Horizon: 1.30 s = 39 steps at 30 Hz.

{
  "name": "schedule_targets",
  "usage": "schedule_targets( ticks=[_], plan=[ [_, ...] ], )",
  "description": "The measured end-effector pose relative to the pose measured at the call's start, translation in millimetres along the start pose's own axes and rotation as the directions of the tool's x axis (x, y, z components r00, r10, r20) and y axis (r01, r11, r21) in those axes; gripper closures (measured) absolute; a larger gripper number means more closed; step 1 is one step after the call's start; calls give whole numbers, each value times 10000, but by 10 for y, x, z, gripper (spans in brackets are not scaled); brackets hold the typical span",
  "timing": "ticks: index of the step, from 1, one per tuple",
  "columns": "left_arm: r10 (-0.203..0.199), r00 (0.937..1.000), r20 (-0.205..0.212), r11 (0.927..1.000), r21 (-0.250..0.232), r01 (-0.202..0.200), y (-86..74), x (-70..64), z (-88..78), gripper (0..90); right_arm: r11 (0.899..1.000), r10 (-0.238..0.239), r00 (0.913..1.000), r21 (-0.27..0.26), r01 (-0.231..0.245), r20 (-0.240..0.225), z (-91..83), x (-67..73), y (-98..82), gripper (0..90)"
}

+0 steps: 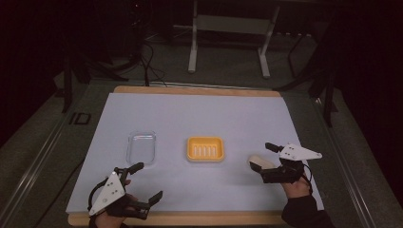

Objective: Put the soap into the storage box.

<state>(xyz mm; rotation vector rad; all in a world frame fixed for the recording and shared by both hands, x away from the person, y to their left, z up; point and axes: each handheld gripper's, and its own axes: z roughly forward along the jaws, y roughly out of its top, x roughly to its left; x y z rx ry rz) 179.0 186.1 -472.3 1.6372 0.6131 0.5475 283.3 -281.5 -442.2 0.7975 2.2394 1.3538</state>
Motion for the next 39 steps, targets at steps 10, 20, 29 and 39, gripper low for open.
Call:
schedule_targets(
  ticks=[10, 20, 29, 39],
  plan=[
    [147, 9999, -91, 9999, 88, -146, -1, -19, -11, 1, 9991, -404, 9915, 106, 420, -1237, 100, 108, 26, 100],
    [152, 9998, -133, 9996, 259, -149, -10, -20, -12, 1, 9894, -310, 9778, 1323, 594, -2073, 210, 146, 36, 123],
    [250, 9997, -86, 9989, 405, -246, -17, -25, 5, 1, 9383, -1112, 9637, 2939, 1823, -2426, 308, 173, 40, 98],
    [348, 9994, -82, 9979, 547, -343, -26, -29, 22, 1, 8866, -908, 9499, 4101, 2138, -2989, 319, 139, 14, 98]
  ],
)
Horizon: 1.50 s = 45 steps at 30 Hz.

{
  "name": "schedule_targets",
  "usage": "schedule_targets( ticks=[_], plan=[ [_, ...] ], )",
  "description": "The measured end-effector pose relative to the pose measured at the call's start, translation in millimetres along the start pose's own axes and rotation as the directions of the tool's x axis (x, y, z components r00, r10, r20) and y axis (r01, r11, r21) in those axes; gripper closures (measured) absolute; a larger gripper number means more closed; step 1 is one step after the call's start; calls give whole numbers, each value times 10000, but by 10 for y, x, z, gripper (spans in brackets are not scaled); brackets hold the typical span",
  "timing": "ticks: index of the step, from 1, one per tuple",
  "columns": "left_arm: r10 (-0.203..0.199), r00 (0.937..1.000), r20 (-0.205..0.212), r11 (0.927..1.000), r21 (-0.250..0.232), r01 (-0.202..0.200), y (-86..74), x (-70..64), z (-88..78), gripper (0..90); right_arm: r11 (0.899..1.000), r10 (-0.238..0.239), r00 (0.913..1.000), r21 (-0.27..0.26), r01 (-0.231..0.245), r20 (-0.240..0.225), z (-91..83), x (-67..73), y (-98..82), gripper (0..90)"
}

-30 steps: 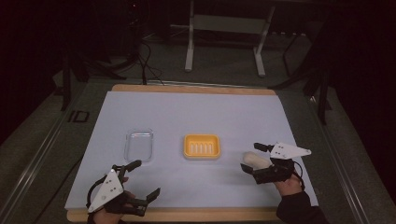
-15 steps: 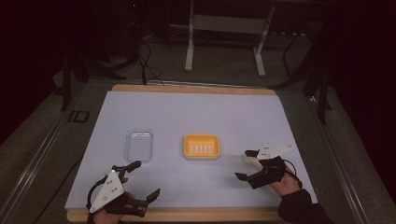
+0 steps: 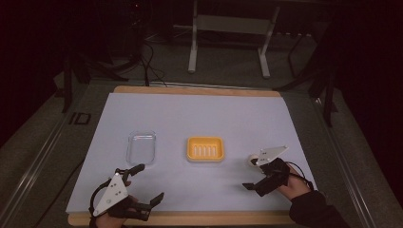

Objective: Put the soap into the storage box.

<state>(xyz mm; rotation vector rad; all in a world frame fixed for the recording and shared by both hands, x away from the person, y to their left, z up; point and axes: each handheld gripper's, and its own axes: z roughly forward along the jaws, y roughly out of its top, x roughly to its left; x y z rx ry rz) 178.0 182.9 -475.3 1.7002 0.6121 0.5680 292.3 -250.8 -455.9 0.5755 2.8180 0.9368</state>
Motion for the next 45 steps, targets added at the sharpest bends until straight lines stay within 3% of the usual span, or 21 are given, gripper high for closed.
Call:
schedule_targets(
  ticks=[8, 9, 13, 18, 33, 34, 39, 43, 45],
  plan=[
    [7, 10000, 29, 10000, 69, -7, -1, -3, 7, 1, 9949, -89, 9984, 994, 144, -563, 11, -10, -1, 99],
    [4, 10000, 26, 10000, 70, -4, -1, -3, 7, 1, 9906, 8, 9971, 1367, 97, -762, 13, -19, 3, 99],
    [5, 10000, 55, 10000, 71, -5, -1, -5, 13, 1, 9813, 85, 9957, 1924, 95, -923, 12, -23, 7, 99],
    [-17, 10000, 53, 10000, 72, 17, -2, -4, 11, 1, 9613, 36, 9951, 2746, 238, -989, 23, -36, 14, 99],
    [-7, 10000, 30, 9999, 136, 7, -6, -1, 17, 1, 9354, -311, 9953, 3482, 612, -914, -26, -141, 94, 99],
    [-15, 10000, 24, 9999, 109, 15, -5, -1, 17, 1, 9271, -334, 9956, 3693, 636, -876, -31, -156, 100, 99],
    [-5, 10000, 21, 9999, 136, 4, -6, -1, 17, 1, 9093, -506, 9949, 4081, 818, -867, -38, -181, 107, 101],
    [21, 10000, 23, 9999, 150, -21, -7, 0, 19, 1, 8853, -575, 9952, 4567, 874, -791, -24, -201, 94, 116],
    [1, 10000, 10, 9999, 140, -1, -6, 1, 17, 1, 8822, -610, 9952, 4623, 895, -762, -20, -207, 89, 116]
  ],
)
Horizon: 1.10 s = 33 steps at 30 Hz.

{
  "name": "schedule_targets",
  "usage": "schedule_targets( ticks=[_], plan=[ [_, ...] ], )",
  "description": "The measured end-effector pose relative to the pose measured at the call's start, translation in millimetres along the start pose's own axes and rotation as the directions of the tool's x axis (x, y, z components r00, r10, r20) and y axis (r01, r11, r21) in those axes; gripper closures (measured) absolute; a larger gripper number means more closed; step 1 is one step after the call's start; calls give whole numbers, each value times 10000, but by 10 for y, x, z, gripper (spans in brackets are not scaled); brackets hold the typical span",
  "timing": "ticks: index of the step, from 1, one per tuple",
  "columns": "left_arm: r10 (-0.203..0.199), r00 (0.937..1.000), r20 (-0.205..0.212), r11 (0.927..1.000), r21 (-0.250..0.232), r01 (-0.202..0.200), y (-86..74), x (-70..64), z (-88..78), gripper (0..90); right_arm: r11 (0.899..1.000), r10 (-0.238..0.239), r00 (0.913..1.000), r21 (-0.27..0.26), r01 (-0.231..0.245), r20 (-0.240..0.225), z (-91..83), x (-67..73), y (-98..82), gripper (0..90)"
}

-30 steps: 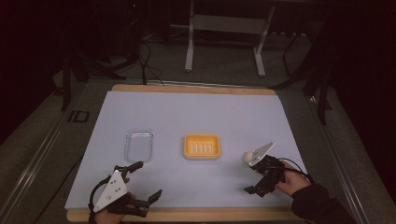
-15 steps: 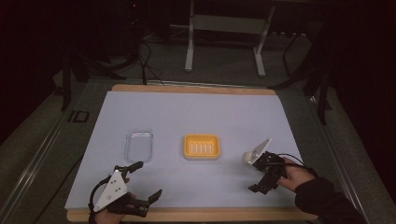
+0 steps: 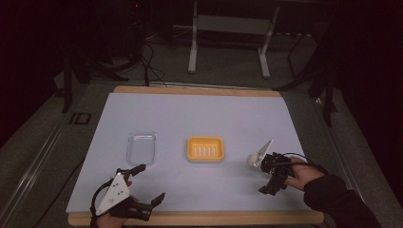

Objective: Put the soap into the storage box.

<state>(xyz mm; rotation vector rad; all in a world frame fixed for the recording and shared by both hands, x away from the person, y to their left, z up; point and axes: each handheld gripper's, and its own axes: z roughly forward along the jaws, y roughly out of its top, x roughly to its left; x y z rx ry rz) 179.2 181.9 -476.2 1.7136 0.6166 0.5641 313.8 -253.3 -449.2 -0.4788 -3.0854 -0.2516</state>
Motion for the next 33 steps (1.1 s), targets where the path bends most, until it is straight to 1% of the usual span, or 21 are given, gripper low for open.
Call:
schedule_targets(
  ticks=[3, 5, 7, 8, 9, 10, 12, 13, 14, 17, 19, 21, 22, 23, 24, 25, 27, 28, 29, 30, 33],
  plan=[
    [0, 10000, -3, 10000, 23, 0, -1, 0, 0, 1, 10000, 55, 10000, 53, -55, 8, -11, -50, -7, 116],
    [5, 10000, 0, 10000, 6, -5, -2, -1, 2, 1, 9998, 190, 9998, 70, -190, -36, -23, -82, -10, 116],
    [14, 10000, -3, 10000, 8, -14, -2, 0, 2, 1, 9998, 198, 9998, 76, -198, -40, -31, -125, -15, 116],
    [28, 10000, -24, 10000, 15, -27, -1, 2, -1, 1, 9998, 198, 9998, 76, -198, -40, -31, -125, -15, 116],
    [-44, 10000, -40, 10000, -45, 44, 0, 12, -5, 1, 9995, 301, 9995, 63, -301, -77, -43, -162, -21, 116],
    [-44, 10000, -40, 10000, -45, 44, 0, 12, -5, 1, 9995, 301, 9995, 63, -301, -77, -43, -162, -21, 116],
    [-80, 10000, -57, 9999, -68, 80, -1, 17, -7, 1, 9992, 345, 9994, -179, -345, -49, -66, -209, -32, 116],
    [-80, 10000, -57, 9999, -68, 80, -1, 17, -7, 1, 9987, 417, 9990, -296, -421, -143, -73, -226, -36, 117],
    [-47, 10000, -46, 10000, -38, 47, -1, 14, -6, 1, 9987, 417, 9990, -296, -421, -143, -73, -226, -36, 117],
    [18, 10000, -2, 10000, -3, -18, -2, 7, 1, 1, 9976, 515, 9986, -468, -519, -82, -72, -296, -51, 118],
    [-7, 10000, -18, 10000, -33, 7, -2, 9, -3, 1, 9961, 601, 9980, -641, -614, -219, -70, -327, -62, 118],
    [-15, 10000, -40, 10000, -95, 15, -2, 8, -4, 1, 9944, 645, 9978, -829, -655, -156, -69, -352, -72, 126],
    [-15, 10000, -40, 10000, -95, 15, -2, 8, -4, 1, 9944, 645, 9978, -829, -655, -156, -69, -352, -72, 126],
    [31, 10000, -60, 9999, -100, -32, -2, 7, -6, 1, 9938, 617, 9981, -922, -618, -45, -64, -361, -78, 127],
    [59, 10000, -62, 9999, -118, -60, -2, 5, -6, 1, 9928, 566, 9981, -1073, -538, 234, -59, -360, -84, 138],
    [72, 10000, -55, 9999, -132, -73, -2, 4, -6, 1, 9907, 674, 9975, -1199, -645, 199, -50, -377, -91, 138],
    [64, 10000, -43, 9999, -137, -65, -3, 4, -4, 1, 9879, 743, 9969, -1386, -699, 268, -36, -402, -105, 142],
    [56, 10000, -30, 9999, -137, -57, -3, 5, -3, 1, 9878, 711, 9970, -1409, -660, 315, -26, -415, -111, 142],
    [61, 10000, -14, 9999, -139, -62, -3, 5, -4, 1, 9876, 778, 9961, -1403, -711, 425, -20, -423, -115, 142],
    [55, 10000, 4, 9999, -158, -55, -3, 4, -6, 1, 9869, 800, 9960, -1434, -735, 400, -13, -437, -119, 142],
    [34, 10000, 73, 9997, -225, -32, -2, 3, -5, 1, 9845, 815, 9953, -1598, -722, 528, 2, -473, -129, 144]
  ],
)
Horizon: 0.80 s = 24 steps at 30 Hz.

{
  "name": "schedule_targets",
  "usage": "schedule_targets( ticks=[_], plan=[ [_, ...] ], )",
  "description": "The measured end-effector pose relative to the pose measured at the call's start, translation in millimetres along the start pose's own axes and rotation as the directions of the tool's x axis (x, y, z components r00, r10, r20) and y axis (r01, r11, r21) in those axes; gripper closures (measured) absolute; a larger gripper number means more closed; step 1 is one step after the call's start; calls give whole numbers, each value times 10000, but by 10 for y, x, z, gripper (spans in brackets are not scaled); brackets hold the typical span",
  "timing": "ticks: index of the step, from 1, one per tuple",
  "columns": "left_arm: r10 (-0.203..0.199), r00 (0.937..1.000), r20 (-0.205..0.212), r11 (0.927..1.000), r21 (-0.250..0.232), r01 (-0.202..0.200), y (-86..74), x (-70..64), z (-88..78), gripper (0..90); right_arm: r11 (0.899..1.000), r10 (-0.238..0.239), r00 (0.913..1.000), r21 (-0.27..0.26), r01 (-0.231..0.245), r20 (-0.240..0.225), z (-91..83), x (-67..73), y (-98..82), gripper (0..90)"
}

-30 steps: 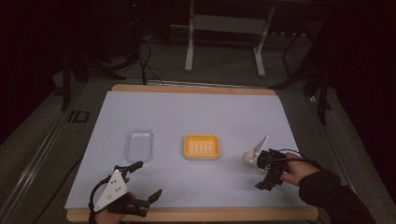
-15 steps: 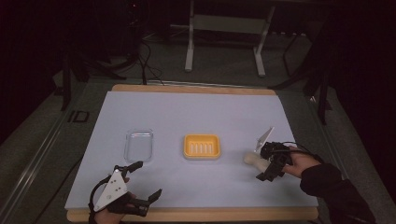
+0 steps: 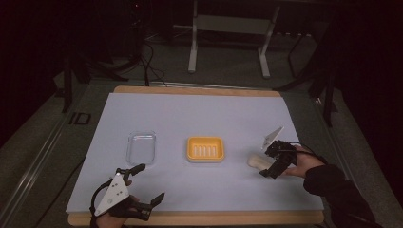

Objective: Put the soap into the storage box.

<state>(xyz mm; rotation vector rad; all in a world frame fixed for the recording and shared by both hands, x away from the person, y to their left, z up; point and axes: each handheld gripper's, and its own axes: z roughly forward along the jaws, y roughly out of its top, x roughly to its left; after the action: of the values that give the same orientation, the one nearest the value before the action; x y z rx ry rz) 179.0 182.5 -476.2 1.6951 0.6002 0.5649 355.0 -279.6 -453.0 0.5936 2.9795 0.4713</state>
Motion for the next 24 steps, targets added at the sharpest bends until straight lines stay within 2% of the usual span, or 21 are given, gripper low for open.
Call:
schedule_targets(
  ticks=[7, 11, 14, 15, 20, 24],
  plan=[
    [-13, 9998, 216, 9998, -208, 18, 3, -8, -1, 1, 10000, 24, 10000, -10, -24, 12, 94, -58, -14, 188],
    [-2, 9996, 266, 9997, -227, 8, 4, -11, -4, 1, 9999, -110, 9999, -131, 110, -12, 149, -85, -14, 251],
    [2, 9996, 287, 9997, -239, 5, 4, -12, -4, 1, 9998, -100, 9999, -160, 101, 21, 179, -97, -18, 272],
    [13, 9996, 286, 9997, -243, -6, 5, -14, -3, 1, 9999, -7, 10000, -153, 7, -15, 216, -120, -26, 312],
    [27, 9996, 286, 9998, -203, -21, 4, -18, 1, 1, 10000, 61, 10000, -39, -61, -14, 301, -151, -48, 377],
    [15, 9996, 283, 9998, -200, -9, 4, -16, 1, 1, 10000, -59, 9998, -20, 59, 168, 349, -164, -73, 408]
  ],
)
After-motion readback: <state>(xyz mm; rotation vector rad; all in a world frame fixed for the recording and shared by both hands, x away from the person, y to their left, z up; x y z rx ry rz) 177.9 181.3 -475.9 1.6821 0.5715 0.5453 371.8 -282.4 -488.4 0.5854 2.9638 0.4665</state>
